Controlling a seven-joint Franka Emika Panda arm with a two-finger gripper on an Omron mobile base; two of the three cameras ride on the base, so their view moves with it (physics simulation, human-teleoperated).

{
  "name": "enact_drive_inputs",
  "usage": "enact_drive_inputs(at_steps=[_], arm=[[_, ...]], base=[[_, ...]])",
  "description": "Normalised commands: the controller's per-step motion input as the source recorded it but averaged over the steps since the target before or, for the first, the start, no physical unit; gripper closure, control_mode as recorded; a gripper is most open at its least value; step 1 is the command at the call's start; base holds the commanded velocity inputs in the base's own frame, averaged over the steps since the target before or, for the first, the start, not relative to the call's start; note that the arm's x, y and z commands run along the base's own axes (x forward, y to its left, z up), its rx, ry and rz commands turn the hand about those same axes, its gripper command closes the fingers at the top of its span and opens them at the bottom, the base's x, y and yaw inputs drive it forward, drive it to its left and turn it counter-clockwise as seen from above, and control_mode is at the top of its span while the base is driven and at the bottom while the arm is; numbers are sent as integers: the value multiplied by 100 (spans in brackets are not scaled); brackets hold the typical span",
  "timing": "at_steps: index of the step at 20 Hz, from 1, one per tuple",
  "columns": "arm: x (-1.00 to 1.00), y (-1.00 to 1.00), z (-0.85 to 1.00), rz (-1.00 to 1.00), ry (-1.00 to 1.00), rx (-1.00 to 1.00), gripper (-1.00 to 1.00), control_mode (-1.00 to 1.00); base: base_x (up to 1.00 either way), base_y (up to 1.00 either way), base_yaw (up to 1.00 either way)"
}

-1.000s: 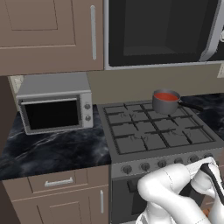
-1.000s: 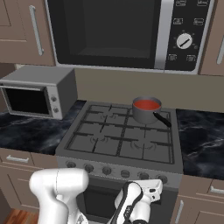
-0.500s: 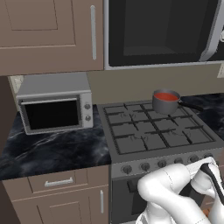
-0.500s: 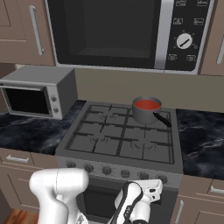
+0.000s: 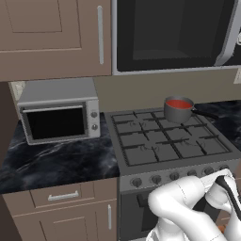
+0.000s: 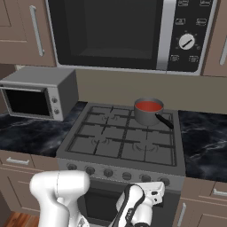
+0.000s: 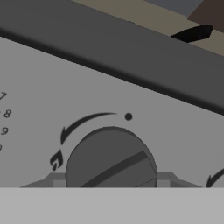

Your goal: Wait until the marinara sauce is simmered to a deep red color and then turn off the stove.

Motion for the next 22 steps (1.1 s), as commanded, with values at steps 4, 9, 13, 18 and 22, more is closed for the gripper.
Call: enact_drive_inputs(at_steps=[4,9,13,18,22], arm=[[0,0,0,0,0,0,100,-100],[0,0,0,0,0,0,100,-100],[0,0,0,0,0,0,100,-100],[0,0,0,0,0,0,100,-100],[0,0,0,0,0,0,100,-100]], base=[[0,0,0],[0,0,0],[0,0,0],[0,0,0],[0,0,0]])
